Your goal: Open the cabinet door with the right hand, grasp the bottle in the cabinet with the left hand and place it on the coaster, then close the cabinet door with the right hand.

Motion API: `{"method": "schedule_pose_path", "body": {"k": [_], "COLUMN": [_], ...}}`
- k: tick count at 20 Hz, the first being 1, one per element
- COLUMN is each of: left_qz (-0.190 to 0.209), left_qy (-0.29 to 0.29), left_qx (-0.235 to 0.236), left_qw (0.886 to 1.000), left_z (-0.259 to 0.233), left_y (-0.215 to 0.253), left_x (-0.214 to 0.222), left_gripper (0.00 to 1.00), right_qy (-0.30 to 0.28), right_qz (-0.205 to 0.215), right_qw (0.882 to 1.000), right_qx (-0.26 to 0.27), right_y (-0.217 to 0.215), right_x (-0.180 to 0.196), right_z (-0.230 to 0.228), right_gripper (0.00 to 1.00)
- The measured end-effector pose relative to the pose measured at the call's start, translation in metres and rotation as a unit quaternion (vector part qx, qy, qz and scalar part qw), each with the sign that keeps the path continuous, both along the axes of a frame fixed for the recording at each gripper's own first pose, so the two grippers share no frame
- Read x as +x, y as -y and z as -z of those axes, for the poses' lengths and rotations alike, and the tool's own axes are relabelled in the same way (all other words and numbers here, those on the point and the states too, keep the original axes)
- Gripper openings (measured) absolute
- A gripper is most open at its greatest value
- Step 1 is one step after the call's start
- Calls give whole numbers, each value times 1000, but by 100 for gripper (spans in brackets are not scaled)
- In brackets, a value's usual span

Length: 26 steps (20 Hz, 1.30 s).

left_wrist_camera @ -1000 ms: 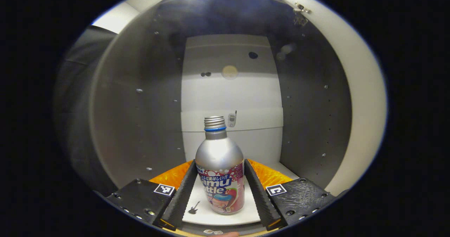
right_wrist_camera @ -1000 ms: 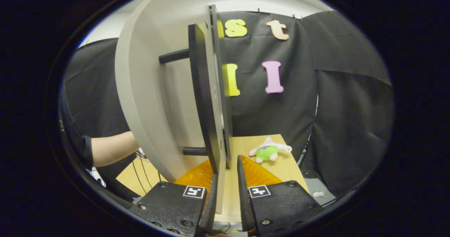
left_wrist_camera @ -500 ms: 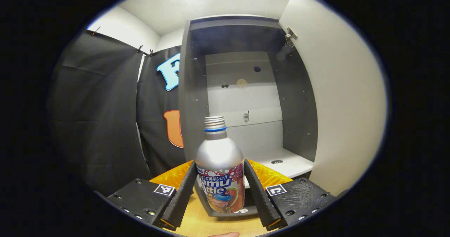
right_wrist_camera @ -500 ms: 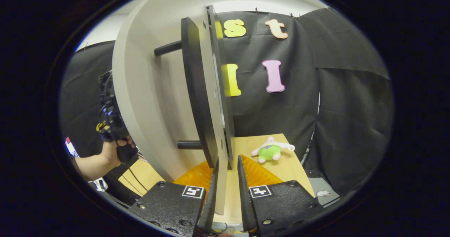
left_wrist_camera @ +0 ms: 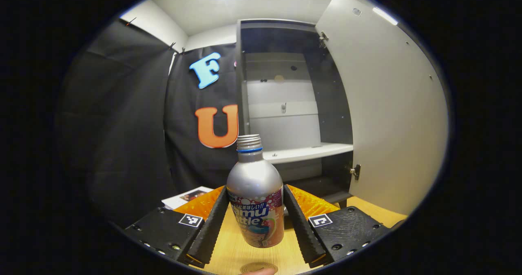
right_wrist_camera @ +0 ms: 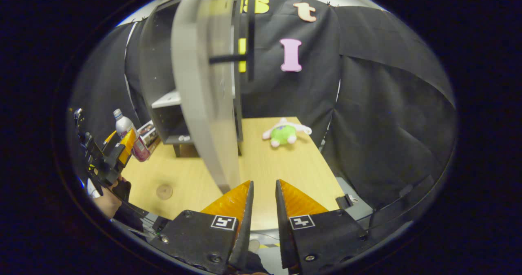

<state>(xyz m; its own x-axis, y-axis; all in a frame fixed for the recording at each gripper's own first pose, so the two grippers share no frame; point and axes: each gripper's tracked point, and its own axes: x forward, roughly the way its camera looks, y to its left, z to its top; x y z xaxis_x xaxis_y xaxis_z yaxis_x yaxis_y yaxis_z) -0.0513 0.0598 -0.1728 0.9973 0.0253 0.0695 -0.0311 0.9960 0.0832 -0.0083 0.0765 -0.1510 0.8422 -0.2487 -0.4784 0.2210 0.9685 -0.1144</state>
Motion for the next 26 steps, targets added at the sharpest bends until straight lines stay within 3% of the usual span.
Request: {"method": "schedule_pose_path", "body": {"k": [2,4,8,13,14,20,23,26], "left_qz": [-18,-33,-28,-3,-3,0,7,13], "left_qy": [-22,-39,-65,-77,-83,-77,-50,-59], "left_qx": [-15,-23,-51,-43,-50,8,34,40], "left_qw": [999,998,996,996,995,997,998,997], "left_z": [37,68,118,150,156,167,156,158], "left_y": [-18,-32,-34,-18,-18,-7,0,1], "left_x": [-4,-4,-11,-16,-18,-30,-35,-35], "left_gripper": [79,80,79,79,79,82,97,96], "right_qy": [-31,-66,-137,-165,-166,-177,-175,-173], "right_qz": [17,25,38,33,28,2,-13,-15], "right_qw": [999,997,990,986,986,984,984,984], "right_qx": [-13,-13,-2,20,17,22,25,33], "right_y": [1,0,3,-2,-1,-7,-13,-19], "right_x": [-8,-11,-13,-17,-16,-14,-12,-15], "right_z": [21,36,85,108,108,119,120,119], "right_gripper": [35,44,48,48,53,53,53,53]}}
